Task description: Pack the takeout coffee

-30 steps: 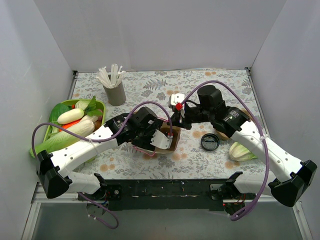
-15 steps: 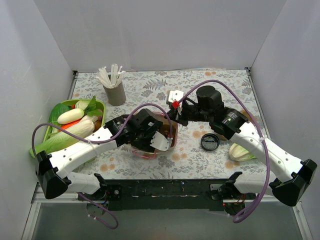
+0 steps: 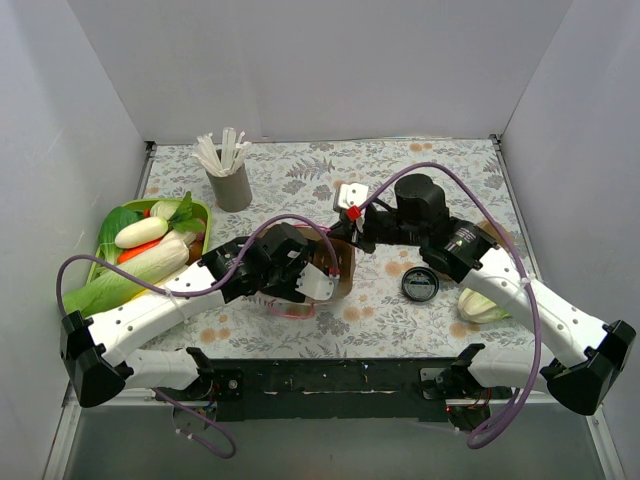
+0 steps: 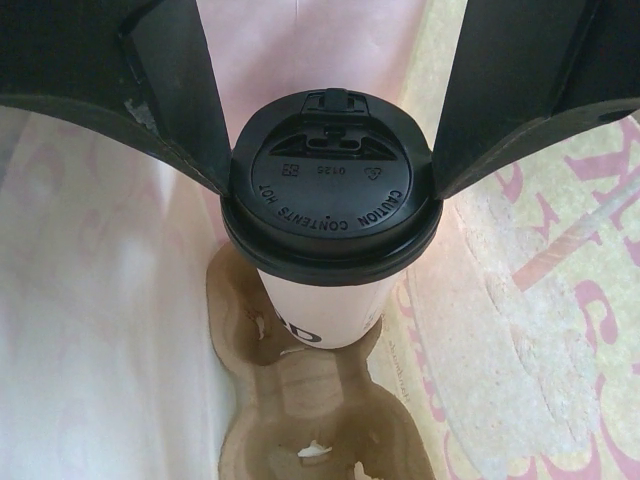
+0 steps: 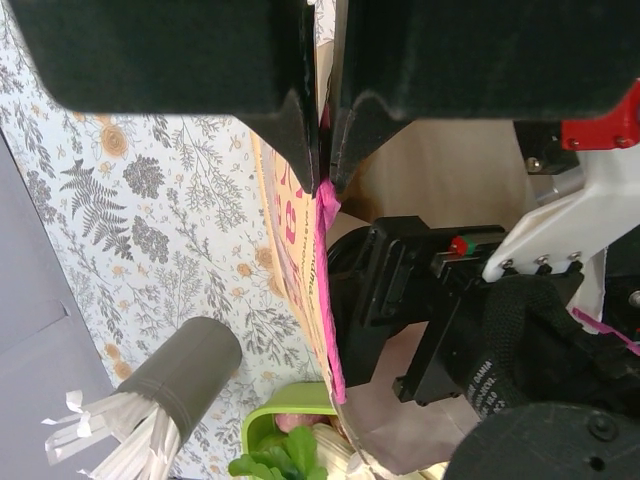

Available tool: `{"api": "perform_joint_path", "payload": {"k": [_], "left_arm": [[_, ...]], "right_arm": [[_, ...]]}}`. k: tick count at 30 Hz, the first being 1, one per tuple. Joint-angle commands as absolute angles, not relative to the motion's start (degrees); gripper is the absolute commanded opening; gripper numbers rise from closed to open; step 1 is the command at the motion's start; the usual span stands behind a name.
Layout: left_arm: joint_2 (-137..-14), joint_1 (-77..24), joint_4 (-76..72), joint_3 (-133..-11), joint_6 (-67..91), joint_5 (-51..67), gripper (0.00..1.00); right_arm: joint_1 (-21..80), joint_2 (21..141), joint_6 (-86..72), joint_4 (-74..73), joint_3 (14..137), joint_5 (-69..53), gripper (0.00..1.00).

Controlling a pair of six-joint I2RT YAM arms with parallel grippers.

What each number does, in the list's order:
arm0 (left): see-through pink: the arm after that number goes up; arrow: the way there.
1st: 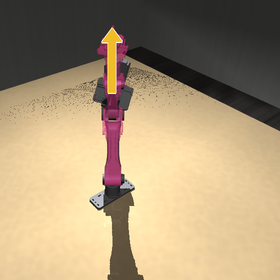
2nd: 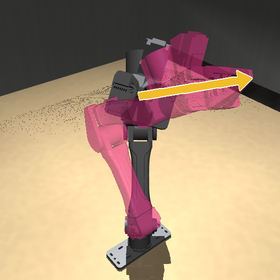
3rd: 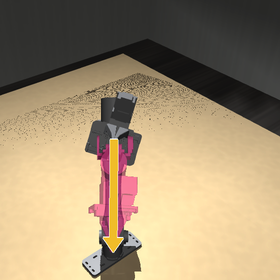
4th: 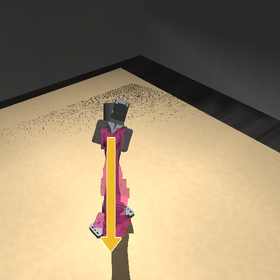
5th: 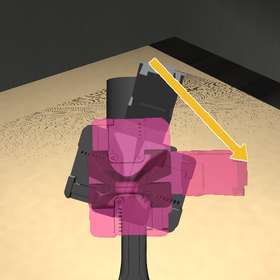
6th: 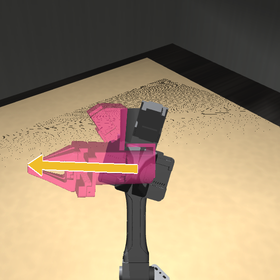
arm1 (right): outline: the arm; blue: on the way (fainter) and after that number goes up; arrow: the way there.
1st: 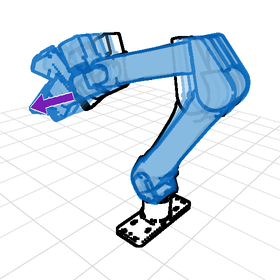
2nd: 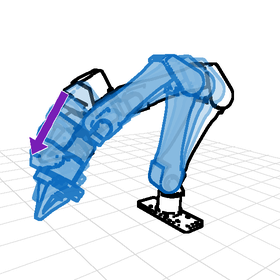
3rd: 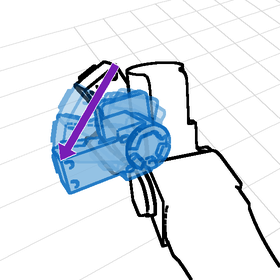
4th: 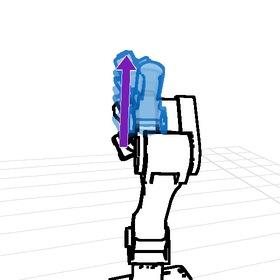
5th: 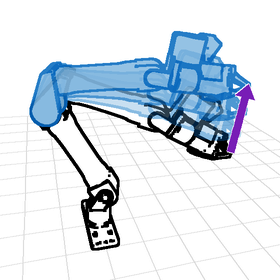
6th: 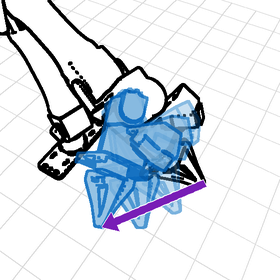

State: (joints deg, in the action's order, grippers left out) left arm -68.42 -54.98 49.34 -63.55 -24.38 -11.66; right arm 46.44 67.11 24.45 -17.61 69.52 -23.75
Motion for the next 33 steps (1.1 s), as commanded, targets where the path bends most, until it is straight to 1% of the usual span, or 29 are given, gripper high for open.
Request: {"api": "perform_joint_path", "payload": {"k": [1,7,12,24,33], "left_arm": [[-67.15,-55.28,47.81,-63.63,-22.77,-15.03,0.0],[-67.41,-55.28,47.2,-62.32,-20.66,-14.6,0.0],[-69.08,-54.93,47.9,-63.54,-17.5,-13.19,0.0],[-68.12,-54.67,49.74,-61.0,-15.65,-10.29,0.0],[-68.47,-54.67,50.72,-60.65,-15.99,-10.28,0.0]], "right_arm": [[47.29,65.57,25.58,-14.76,69.35,-25.75,0.01],[47.37,65.48,25.05,-14.41,68.99,-26.19,0.01],[47.37,65.48,24.87,-14.42,68.73,-26.19,0.01],[47.37,63.55,25.4,-11.61,66.01,-26.89,0.01],[47.37,63.46,27.07,-10.46,65.13,-27.95,0.01]]}}
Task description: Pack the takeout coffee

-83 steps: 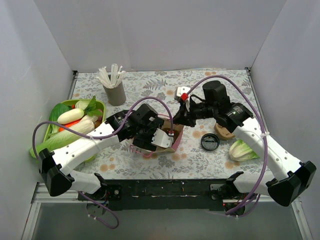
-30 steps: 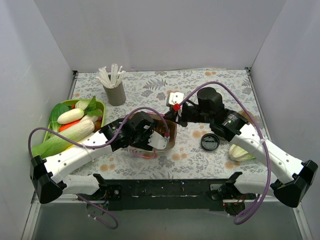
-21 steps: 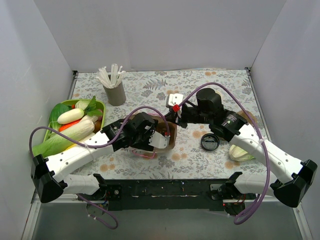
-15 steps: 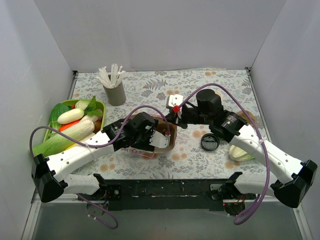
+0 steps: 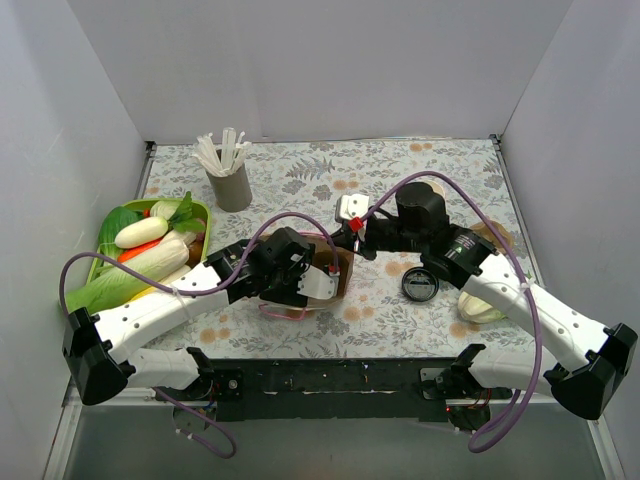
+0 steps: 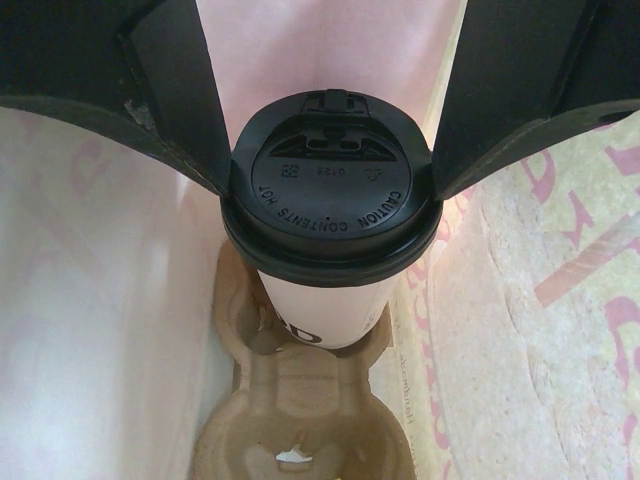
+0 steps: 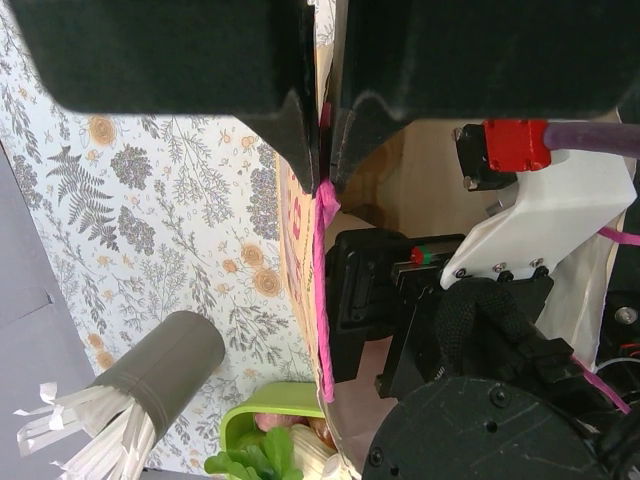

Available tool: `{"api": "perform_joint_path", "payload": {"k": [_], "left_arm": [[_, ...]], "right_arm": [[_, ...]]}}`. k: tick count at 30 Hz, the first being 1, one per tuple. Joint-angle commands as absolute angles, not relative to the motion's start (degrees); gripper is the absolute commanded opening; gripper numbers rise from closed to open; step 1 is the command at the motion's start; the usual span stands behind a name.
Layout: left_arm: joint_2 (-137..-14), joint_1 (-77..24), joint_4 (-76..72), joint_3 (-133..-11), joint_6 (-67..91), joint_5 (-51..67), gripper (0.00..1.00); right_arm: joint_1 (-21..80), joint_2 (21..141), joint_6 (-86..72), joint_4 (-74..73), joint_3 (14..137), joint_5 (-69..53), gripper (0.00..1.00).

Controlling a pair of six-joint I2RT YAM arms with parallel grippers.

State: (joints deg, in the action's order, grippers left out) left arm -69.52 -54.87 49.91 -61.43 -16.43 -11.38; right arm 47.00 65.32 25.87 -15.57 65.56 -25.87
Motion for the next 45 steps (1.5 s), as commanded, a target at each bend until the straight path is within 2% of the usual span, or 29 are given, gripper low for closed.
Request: {"api": "perform_joint_path", "payload": {"k": [1,24,36,38,39,40,41,43,44,45], "left_arm": [[-68.47,-54.67,50.28,-60.56,-16.26,-10.2,0.0],[-71.1,-50.81,47.11,-57.04,-19.24,-6.59,0.0],[-76.8,-44.13,49.12,-60.29,-22.85,4.38,0.0],[-78.21,-42.81,49.92,-62.56,-23.99,5.45,0.0],[-79.01,-42.45,50.97,-63.36,-24.43,6.32,0.0],[-80.58,-42.02,51.41,-64.41,-25.04,6.76,0.0],[-81.55,-41.4,51.85,-66.25,-26.09,7.2,0.0],[-84.44,-40.7,53.69,-68.02,-27.24,8.43,0.0],[-85.33,-40.35,54.57,-68.81,-28.12,8.61,0.0],[-86.21,-40.08,56.58,-70.38,-28.73,9.05,0.0]], "right_arm": [[47.37,63.37,27.16,-10.2,64.95,-28.3,0.01],[45.27,64.42,26.19,-9.31,63.81,-30.76,0.01],[40.08,69.69,23.64,-13.88,70.12,-35.24,0.01],[38.68,71.1,23.99,-17.12,72.23,-36.38,0.16],[38.15,71.71,25.04,-18.53,73.55,-37.0,0.34],[37.62,73.02,25.66,-20.11,76.7,-37.78,0.41],[36.4,73.82,26.19,-23.96,78.47,-38.14,0.54],[35.08,75.75,26.81,-27.05,83.29,-40.07,0.66],[33.59,76.37,26.81,-29.68,84.8,-40.69,0.75],[32.97,76.99,26.28,-30.92,86.38,-42.0,0.79]]}}
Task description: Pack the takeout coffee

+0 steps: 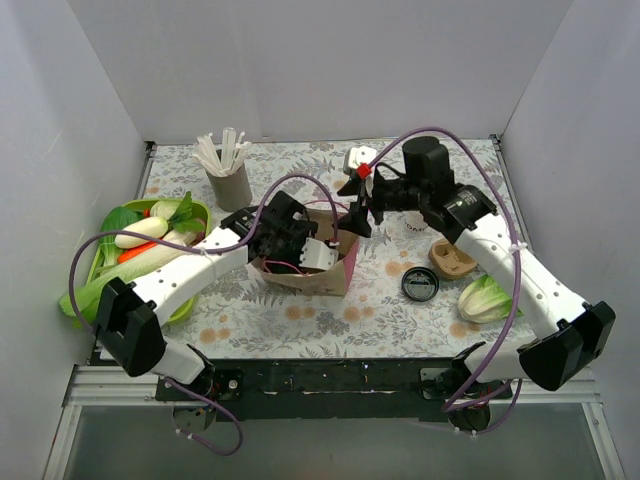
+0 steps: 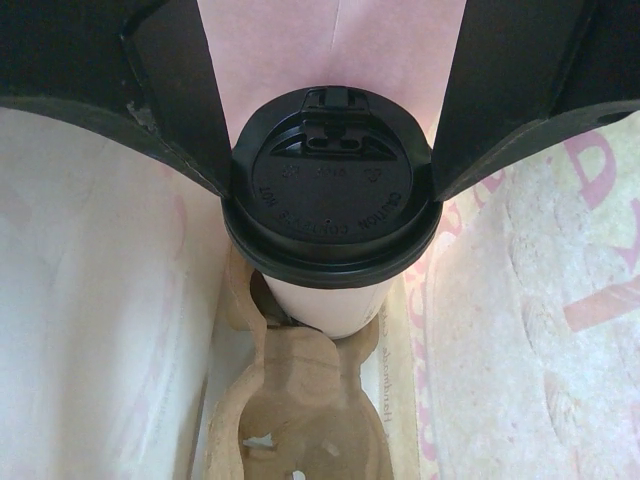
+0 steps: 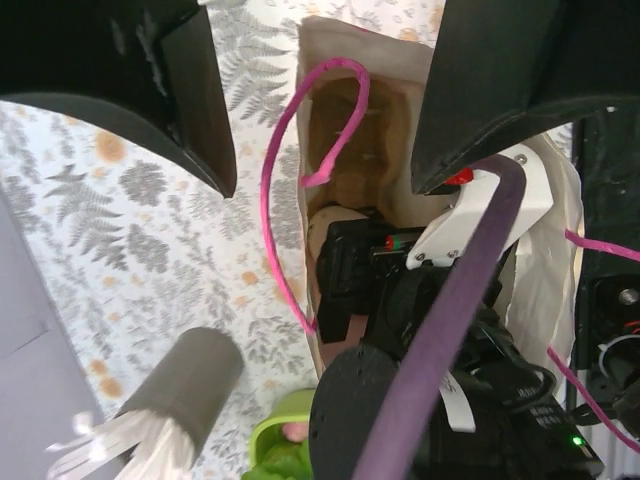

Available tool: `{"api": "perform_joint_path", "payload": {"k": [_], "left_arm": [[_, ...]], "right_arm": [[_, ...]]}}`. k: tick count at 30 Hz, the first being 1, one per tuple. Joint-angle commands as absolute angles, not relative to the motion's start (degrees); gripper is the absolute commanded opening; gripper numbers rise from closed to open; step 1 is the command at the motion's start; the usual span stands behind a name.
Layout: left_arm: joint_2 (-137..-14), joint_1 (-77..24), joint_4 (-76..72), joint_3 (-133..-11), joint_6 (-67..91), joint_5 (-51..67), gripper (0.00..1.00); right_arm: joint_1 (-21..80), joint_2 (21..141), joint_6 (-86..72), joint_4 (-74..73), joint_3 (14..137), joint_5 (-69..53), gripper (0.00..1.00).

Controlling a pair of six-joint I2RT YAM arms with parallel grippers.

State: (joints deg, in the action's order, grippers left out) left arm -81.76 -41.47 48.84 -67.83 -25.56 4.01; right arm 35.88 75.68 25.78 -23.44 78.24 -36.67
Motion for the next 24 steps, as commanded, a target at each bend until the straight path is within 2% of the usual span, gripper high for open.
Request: {"api": "perform_joint_path", "payload": {"k": [1,2,6,13,24], "left_arm": [[-87.35,-39.9,57.56,-71.18,-29.26,9.92,0.0],[-88.76,-39.82,58.18,-71.8,-29.44,10.19,0.0],[-91.49,-39.29,60.37,-75.66,-31.11,11.07,0.0],[-96.32,-38.5,66.09,-81.02,-33.84,11.69,0.0],[-101.07,-38.23,66.01,-81.3,-32.35,10.98,0.0]], "right_arm": [[32.35,77.69,25.84,-31.63,88.14,-42.45,0.87],[31.65,77.78,25.4,-32.16,88.85,-42.8,0.91],[29.62,77.78,21.45,-31.91,90.96,-43.86,0.93],[23.56,75.42,14.85,-29.27,90.0,-39.56,0.93],[23.29,68.74,13.62,-28.04,84.73,-35.25,0.93]]}}
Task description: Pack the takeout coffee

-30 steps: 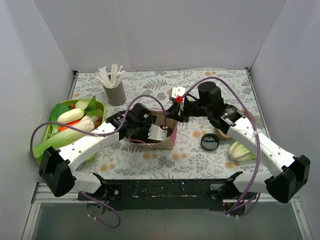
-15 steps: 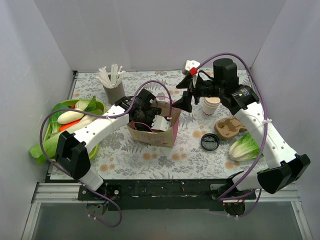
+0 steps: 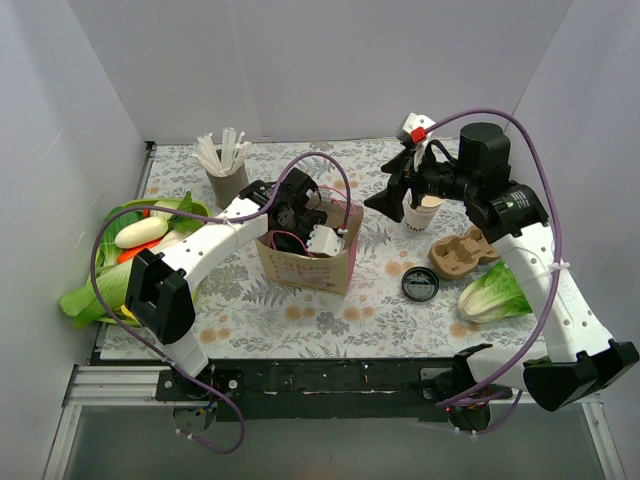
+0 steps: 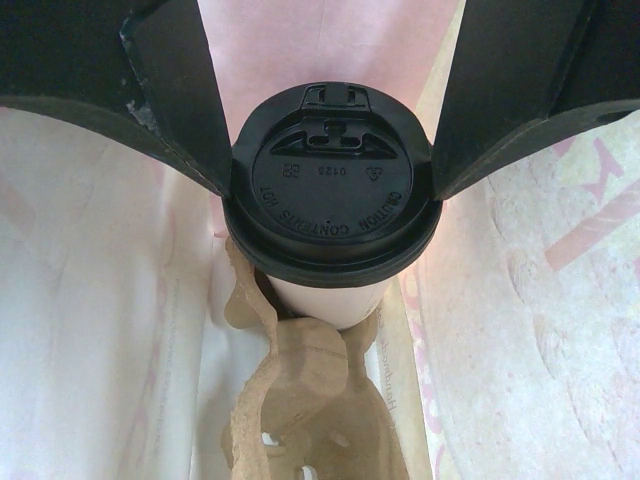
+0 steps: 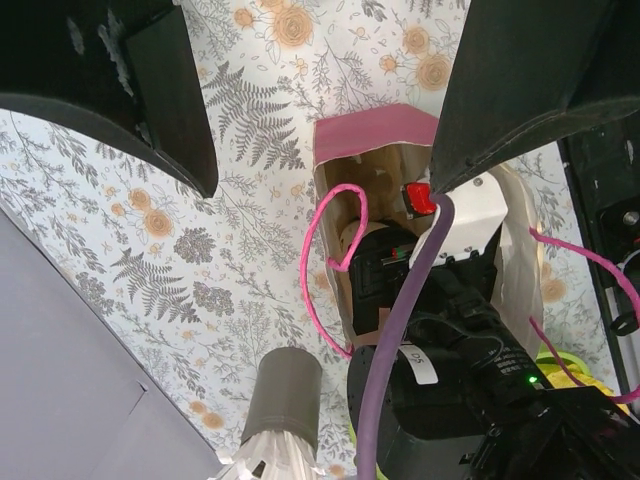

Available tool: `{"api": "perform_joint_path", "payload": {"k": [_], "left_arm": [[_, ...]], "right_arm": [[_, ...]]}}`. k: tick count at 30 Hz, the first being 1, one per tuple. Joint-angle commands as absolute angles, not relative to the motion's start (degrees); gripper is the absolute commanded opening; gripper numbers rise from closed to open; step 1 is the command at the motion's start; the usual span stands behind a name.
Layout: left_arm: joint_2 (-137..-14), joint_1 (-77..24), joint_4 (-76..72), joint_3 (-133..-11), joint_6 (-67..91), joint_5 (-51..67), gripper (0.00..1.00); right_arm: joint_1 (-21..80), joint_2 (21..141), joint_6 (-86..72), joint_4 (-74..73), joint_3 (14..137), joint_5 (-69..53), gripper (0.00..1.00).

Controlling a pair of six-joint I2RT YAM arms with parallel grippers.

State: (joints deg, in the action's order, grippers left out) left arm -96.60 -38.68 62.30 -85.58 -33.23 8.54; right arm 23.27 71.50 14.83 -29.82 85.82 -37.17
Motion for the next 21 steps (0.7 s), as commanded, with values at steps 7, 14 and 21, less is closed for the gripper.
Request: {"api": "perform_joint_path", "payload": {"k": [7,14,21], "left_arm": [[-103.09,-38.23,65.13,-83.14,-29.18,12.04,0.0],[-104.85,-38.23,65.83,-85.78,-26.81,11.52,0.24],[-102.04,-38.32,66.53,-87.54,-24.79,11.34,0.48]], "right_arm": [[23.29,69.43,13.27,-27.16,85.25,-35.59,0.94],[23.29,71.01,12.75,-26.9,86.83,-36.47,0.94],[23.29,70.75,13.27,-27.25,87.19,-35.95,0.94]]}}
